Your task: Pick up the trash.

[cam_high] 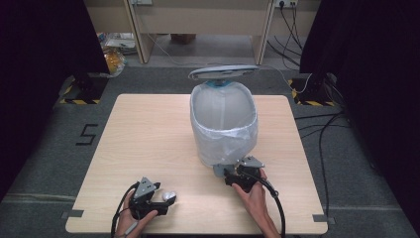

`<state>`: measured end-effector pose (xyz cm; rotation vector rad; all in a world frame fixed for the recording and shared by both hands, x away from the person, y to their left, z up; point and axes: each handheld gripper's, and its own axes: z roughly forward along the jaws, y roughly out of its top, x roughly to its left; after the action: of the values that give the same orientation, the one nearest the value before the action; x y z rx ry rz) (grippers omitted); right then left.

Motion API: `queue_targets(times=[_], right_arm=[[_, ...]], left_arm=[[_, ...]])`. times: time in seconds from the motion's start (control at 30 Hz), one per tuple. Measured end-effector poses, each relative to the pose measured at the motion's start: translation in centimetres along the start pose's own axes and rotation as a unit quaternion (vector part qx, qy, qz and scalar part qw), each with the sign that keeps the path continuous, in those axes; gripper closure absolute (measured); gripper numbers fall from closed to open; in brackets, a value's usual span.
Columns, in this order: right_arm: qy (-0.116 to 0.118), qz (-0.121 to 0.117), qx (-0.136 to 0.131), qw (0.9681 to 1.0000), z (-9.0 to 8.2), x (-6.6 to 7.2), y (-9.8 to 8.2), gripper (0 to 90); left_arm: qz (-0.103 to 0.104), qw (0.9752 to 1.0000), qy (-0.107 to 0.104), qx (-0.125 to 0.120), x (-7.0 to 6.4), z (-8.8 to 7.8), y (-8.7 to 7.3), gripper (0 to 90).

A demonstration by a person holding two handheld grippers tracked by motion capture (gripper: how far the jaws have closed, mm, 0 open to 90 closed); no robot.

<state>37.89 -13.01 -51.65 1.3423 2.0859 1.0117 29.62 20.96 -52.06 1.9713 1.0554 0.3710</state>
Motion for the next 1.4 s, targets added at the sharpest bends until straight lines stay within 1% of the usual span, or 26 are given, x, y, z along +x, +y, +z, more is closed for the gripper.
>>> queue_targets(times=[0.1,0.13,0.17,0.2,0.27,0.3,0.33,0.37,0.47,0.5,0.57,0.63,0.67,0.77,0.83,0.9,0.93,0.97,1.1,1.2,1.4], right_arm=[[0.001,0.001,0.000,1.0000,0.0,0.0,0.0,16.3],[0.001,0.002,0.001,1.0000,0.0,0.0,0.0,16.3],[0.001,0.002,0.001,1.0000,0.0,0.0,0.0,16.3],[0.001,0.001,0.001,1.0000,0.0,0.0,0.0,16.3],[0.002,0.001,0.001,1.0000,0.0,0.0,0.0,16.3],[0.002,0.001,0.001,1.0000,0.0,0.0,0.0,16.3],[0.001,0.000,0.000,1.0000,0.0,0.0,0.0,16.3],[0.000,-0.001,0.000,1.0000,0.0,0.0,0.0,16.3],[0.001,0.000,0.000,1.0000,0.0,0.0,0.0,16.3],[0.002,0.001,0.001,1.0000,0.0,0.0,0.0,16.3],[0.001,0.000,0.000,1.0000,0.0,0.0,0.0,16.3],[0.001,0.000,0.000,1.0000,0.0,0.0,0.0,16.3],[0.002,0.001,0.001,1.0000,0.0,0.0,0.0,16.3],[0.002,0.001,0.000,1.0000,0.0,0.0,0.0,16.3],[0.003,0.001,0.001,1.0000,0.0,-0.1,0.0,16.3],[0.003,0.001,0.001,1.0000,0.0,-0.1,0.0,16.3],[0.002,0.001,0.001,1.0000,0.0,0.0,0.0,16.2],[0.002,0.001,0.001,1.0000,0.0,0.0,0.0,16.2],[0.002,0.001,0.001,1.0000,0.0,0.0,0.0,16.3],[0.003,0.001,0.001,1.0000,0.0,-0.1,0.0,16.3],[0.004,0.003,0.002,1.0000,0.0,-0.1,0.0,16.3]], left_arm=[[0.003,1.0000,0.002,0.003,0.0,0.1,0.0,27.2],[0.004,1.0000,0.001,0.006,-0.1,0.2,-0.1,27.2],[0.012,0.9999,0.003,0.010,-0.2,0.2,-0.1,30.9],[0.016,0.9998,0.005,0.014,-0.3,0.2,-0.1,32.4],[0.025,0.9995,0.009,0.018,-0.5,0.4,-0.1,38.8],[0.025,0.9995,0.009,0.018,-0.5,0.4,-0.1,41.7],[0.034,0.9991,0.013,0.021,-0.6,0.3,0.0,41.7],[0.034,0.9991,0.012,0.021,-0.7,0.3,0.0,49.9],[0.030,0.9994,0.011,0.016,-0.5,0.3,0.1,55.0],[0.027,0.9995,0.009,0.014,-0.3,0.4,0.1,55.8],[0.029,0.9994,0.011,0.015,-0.2,0.3,0.2,56.3],[0.029,0.9994,0.011,0.013,-0.1,0.3,0.3,57.1],[0.025,0.9996,0.010,0.010,0.0,0.3,0.4,57.3],[0.026,0.9996,0.011,0.010,0.2,0.3,0.5,57.5],[0.019,0.9998,0.010,0.007,0.6,0.3,0.7,57.5],[0.018,0.9998,0.011,0.004,0.6,0.3,0.8,57.5],[0.020,0.9997,0.013,0.002,0.9,0.3,1.2,57.6],[0.020,0.9997,0.013,0.002,0.9,0.3,1.2,57.6],[0.016,0.9998,0.013,-0.004,1.4,0.4,2.0,57.7],[0.011,0.9998,0.012,-0.005,1.6,0.5,2.3,57.7],[0.009,0.9997,0.018,-0.012,2.2,0.6,3.5,57.7]])
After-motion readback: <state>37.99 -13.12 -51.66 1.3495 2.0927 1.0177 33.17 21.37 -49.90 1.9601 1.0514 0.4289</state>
